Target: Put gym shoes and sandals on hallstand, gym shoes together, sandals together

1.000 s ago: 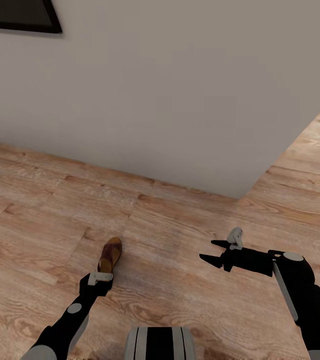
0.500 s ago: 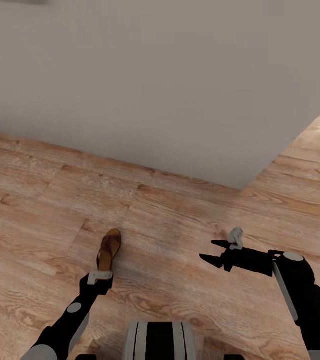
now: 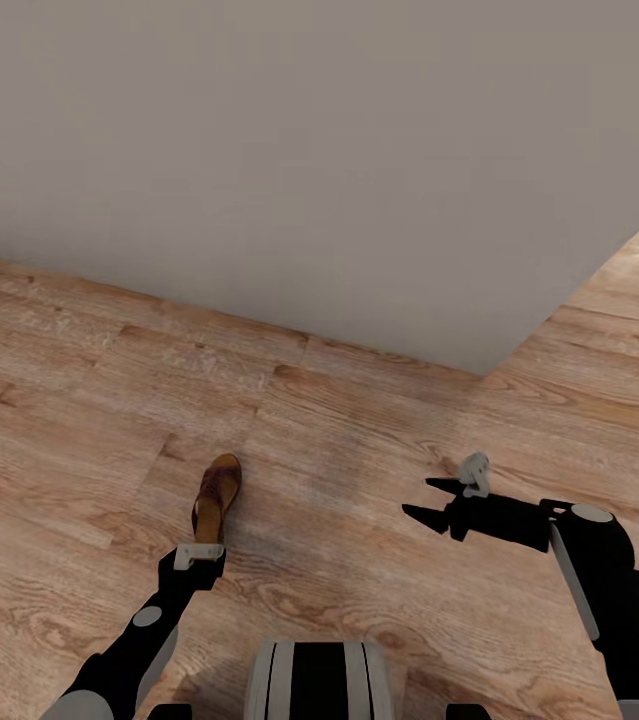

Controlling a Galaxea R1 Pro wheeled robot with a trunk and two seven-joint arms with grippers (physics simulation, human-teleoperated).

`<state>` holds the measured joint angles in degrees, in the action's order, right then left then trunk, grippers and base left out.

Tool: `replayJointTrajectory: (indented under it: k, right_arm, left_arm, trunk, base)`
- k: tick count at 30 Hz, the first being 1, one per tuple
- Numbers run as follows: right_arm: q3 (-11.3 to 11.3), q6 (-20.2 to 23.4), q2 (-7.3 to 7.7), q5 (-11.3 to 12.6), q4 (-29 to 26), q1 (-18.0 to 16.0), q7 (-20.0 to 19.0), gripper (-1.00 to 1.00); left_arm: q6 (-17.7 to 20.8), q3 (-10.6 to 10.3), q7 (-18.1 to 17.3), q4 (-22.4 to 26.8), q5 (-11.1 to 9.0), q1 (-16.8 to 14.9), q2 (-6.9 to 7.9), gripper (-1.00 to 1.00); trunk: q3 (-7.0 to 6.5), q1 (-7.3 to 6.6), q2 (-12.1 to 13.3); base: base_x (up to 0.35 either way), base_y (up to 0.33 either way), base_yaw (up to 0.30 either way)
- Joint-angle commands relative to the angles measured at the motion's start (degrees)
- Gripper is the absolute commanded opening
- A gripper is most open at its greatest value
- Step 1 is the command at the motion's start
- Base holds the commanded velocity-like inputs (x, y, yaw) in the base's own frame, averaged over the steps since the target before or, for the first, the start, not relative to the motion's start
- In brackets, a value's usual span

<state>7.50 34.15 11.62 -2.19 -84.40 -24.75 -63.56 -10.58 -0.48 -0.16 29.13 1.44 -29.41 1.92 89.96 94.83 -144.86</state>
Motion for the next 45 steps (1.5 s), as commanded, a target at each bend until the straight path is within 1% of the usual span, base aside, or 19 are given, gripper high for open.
replayJointTrajectory:
  k: [1,4,5,7,9,16,24,35,41,45]
  right_arm:
    - [0.56,0.39,-0.02,-0.21,-0.05,-0.03,-0.33,1.00]
    - [2.22,0.39,-0.02,-0.20,-0.02,-0.03,-0.37,1.00]
    - [3.34,0.39,-0.02,-0.16,0.03,-0.03,-0.40,1.00]
    - [4.59,0.39,-0.02,-0.13,0.07,-0.02,-0.46,1.00]
    - [5.46,0.39,-0.02,-0.11,0.09,-0.03,-0.49,1.00]
    - [5.94,0.39,-0.02,-0.04,0.11,-0.03,-0.51,1.00]
    - [6.03,0.39,-0.02,-0.01,0.11,-0.03,-0.54,1.00]
    - [5.96,0.39,-0.05,-0.01,0.11,-0.02,-0.53,1.00]
    - [5.88,0.39,-0.10,-0.01,0.13,-0.03,-0.52,1.00]
    - [5.87,0.39,-0.10,-0.01,0.14,-0.03,-0.51,1.00]
  left_arm:
    - [-0.19,-0.05,-0.02,-0.04,0.15,0.00,0.02,1.00]
    - [-0.21,-0.05,-0.02,-0.04,0.15,0.09,0.02,1.00]
    - [-0.22,-0.05,-0.02,-0.04,0.14,0.16,0.02,1.00]
    - [-0.23,-0.05,-0.02,-0.04,0.14,0.24,0.02,1.00]
    - [-0.23,-0.05,-0.02,-0.04,0.14,0.34,0.00,1.00]
    - [-0.23,-0.05,-0.02,-0.04,0.14,0.40,0.02,1.00]
    - [-0.23,-0.05,-0.02,-0.04,0.14,0.41,0.02,1.00]
    - [-0.41,0.09,-0.02,-0.04,0.14,0.48,0.03,1.00]
    - [-2.45,0.19,-0.02,-0.16,0.14,0.49,0.02,1.00]
    - [-2.90,0.21,-0.02,-0.19,0.14,0.50,0.02,1.00]
  trunk:
    - [0.03,-0.01,-0.01]
    - [0.03,-0.01,-0.01]
    - [0.03,-0.01,-0.01]
    - [0.03,-0.01,-0.01]
    - [0.07,-0.01,-0.01]
    - [0.52,-0.01,-0.01]
    - [2.98,0.20,-0.12]
    - [3.97,0.20,-0.12]
    - [4.51,0.20,-0.12]
    - [4.86,0.20,-0.12]
  base:
    - [0.000,0.000,0.000]
    - [0.000,0.000,0.000]
    - [0.000,0.000,0.000]
    - [0.000,0.000,0.000]
    - [0.000,0.000,0.000]
    - [0.000,0.000,0.000]
    - [0.000,0.000,0.000]
    - [0.000,0.000,0.000]
    - [0.000,0.000,0.000]
    - [0.057,0.000,0.000]
